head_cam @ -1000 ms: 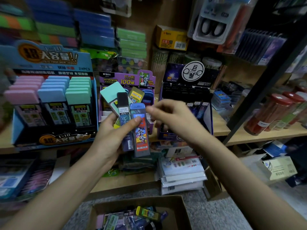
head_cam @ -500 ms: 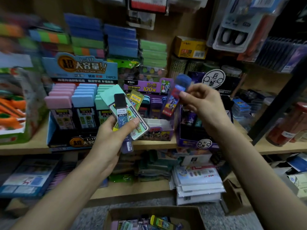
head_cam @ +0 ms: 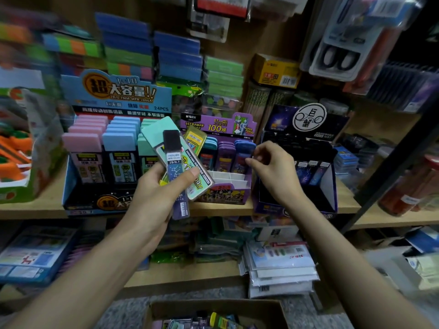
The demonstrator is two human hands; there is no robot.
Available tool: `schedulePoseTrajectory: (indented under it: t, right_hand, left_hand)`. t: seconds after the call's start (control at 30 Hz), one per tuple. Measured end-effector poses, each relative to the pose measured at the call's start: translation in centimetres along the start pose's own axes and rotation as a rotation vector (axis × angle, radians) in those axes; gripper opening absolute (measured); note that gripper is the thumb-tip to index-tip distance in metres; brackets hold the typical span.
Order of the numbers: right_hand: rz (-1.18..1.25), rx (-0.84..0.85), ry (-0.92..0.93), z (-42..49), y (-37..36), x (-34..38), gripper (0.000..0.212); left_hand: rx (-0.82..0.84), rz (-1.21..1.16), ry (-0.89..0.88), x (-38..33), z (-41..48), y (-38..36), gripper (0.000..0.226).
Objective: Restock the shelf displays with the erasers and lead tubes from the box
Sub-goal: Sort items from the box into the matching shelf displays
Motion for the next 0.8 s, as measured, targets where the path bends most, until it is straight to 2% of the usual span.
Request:
schedulePoseTrajectory:
  t: [0.17,0.3,0.43,0.53,0.67,0.73,0.8]
  right_hand:
    - [-0.043,-0.009,-0.051,-0.4,-0.9,0.0,0.021]
    - [-0.070,-0.013,-0.075,-1.0,-0.5,0.9,0.021]
    - [0.151,-0.036,0.053,-1.3,1.2,5.3,0.011]
    - [0.308,0.083,0.114,-2.3,1.0,8.3,0.012]
    - [0.100,0.214,0.154,-2.7,1.0,8.8,0.034]
    - [0.281,0.399,0.036,-2.8,0.5,8.0,0.027]
    - [0.485,0.494,-0.093,-3.1,0.0,7.1,0.016]
  left_hand:
    - [0.006,0.001,0.002,0.0,-0.3,-0.1,0.037]
    - [0.008,0.011,0.014,0.1,-0.4,-0.4,0.026]
    - [0.045,0.041,0.029,0.3,-0.4,-0.8,0.021]
    - [0.119,0.098,0.030,0.5,-0.6,-1.7,0.020]
    - [0.309,0.141,0.102,1.5,-1.5,-3.4,0.027]
    - [0.373,0.176,0.131,2.0,-2.0,-3.8,0.037]
    - [0.395,0.208,0.139,2.2,-2.2,-3.8,0.040]
Point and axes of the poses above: each hand's wrist, its own z-axis towards the middle knuckle, its own y-axis out of the back of the hand, x = y × z, the point moved 6 cm from there along z, towards the middle knuckle, and after that the axes turned 2 degrees about z, right-handed, at the moved point
